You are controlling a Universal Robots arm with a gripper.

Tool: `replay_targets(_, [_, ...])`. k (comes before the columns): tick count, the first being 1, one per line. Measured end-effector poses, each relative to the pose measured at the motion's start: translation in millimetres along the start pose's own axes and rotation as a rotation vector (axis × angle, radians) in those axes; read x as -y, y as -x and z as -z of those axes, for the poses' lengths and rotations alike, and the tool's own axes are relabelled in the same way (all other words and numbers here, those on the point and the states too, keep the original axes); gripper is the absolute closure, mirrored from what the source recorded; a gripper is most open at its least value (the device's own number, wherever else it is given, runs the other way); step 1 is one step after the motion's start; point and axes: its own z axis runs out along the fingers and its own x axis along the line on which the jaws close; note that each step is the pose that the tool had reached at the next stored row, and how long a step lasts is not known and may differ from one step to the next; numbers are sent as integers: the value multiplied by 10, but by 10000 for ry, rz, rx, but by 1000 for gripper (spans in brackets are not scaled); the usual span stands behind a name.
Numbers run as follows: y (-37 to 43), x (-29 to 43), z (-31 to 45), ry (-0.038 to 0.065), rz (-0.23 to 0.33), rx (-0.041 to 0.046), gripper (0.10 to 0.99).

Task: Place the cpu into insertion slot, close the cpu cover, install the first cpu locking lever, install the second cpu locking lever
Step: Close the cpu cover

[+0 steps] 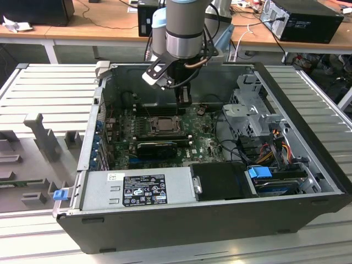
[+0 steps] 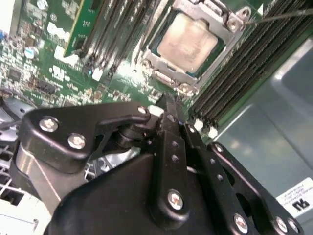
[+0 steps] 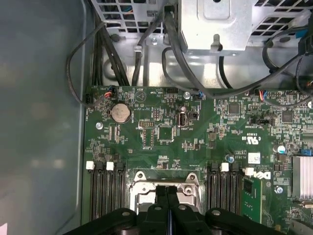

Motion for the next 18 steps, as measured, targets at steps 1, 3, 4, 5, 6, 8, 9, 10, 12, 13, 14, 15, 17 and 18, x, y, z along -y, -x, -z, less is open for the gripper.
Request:
replay_targets(1, [0, 3, -5, -1, 0, 0, 980])
replay_targets(3, [0, 19, -26, -2, 0, 0, 980])
replay_targets(4, [0, 33, -40, -3, 0, 0, 980])
replay_targets(5, [0, 56, -58, -5, 0, 1, 980])
replay_targets(6, [0, 94, -83, -7, 0, 0, 980])
replay_targets(8, [0, 169, -134, -7, 0, 0, 980])
replay_targets(9, [0, 206, -161, -9, 1, 0, 980])
replay_targets(10, [0, 254, -187, -10, 3, 0, 980])
replay_targets(12, [1, 384, -201, -11, 1, -7, 980])
replay_targets(13, [0, 427, -206, -8, 0, -12, 980])
replay_targets(14, [1, 436, -208, 0, 0, -13, 980])
replay_targets(15, [4, 455, -219, 26, 12, -16, 980])
replay_targets(17, [6, 516, -269, 29, 70, -51, 980])
replay_targets(18, [6, 518, -283, 21, 82, -56, 980])
